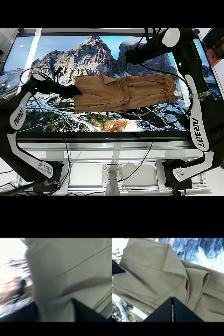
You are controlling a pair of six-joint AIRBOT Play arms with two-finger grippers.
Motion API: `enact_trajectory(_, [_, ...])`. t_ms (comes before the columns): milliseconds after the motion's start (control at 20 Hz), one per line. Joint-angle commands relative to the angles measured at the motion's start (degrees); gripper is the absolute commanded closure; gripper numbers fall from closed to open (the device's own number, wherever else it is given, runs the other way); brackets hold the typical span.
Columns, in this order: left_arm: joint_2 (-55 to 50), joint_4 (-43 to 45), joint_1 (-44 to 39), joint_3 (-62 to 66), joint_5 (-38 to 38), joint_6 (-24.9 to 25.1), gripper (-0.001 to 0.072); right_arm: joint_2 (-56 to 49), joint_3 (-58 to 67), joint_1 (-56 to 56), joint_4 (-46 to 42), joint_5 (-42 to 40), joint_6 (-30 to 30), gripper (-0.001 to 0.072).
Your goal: Fold the clothes and pants, and hang the long-sleeved shirts on hangers.
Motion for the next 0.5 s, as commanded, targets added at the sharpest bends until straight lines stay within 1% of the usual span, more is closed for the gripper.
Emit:
enact_trajectory(0, [-1.4,-2.5,-2.9,-0.2,2.9,0.2,0.0503,0.0,0.0,0.1,1.2,0.0,0.0,0.0683])
enact_trajectory(50, [-1.3,-3.9,-3.5,-0.2,2.7,0.4,0.0671,0.0,0.0,0.1,1.5,0.0,0.0,0.0683])
enact_trajectory(150, [-0.2,-6.3,-3.7,0.0,1.5,0.4,0.0681,0.0,0.0,0.1,0.9,0.2,0.0,0.0684])
enact_trajectory(200, [1.2,-6.1,-3.7,0.1,0.7,0.4,0.0681,-0.1,0.0,0.1,-0.7,-0.1,-0.1,0.0683])
enact_trajectory(350, [7.2,-0.5,-3.5,2.1,-5.7,0.4,0.0681,-2.6,0.0,-0.2,-4.9,0.3,-1.0,0.0684])
enact_trajectory(450, [12.4,1.7,-3.5,3.8,-10.3,0.4,0.0681,-5.4,0.0,-0.3,-4.8,1.6,-0.8,0.0684])
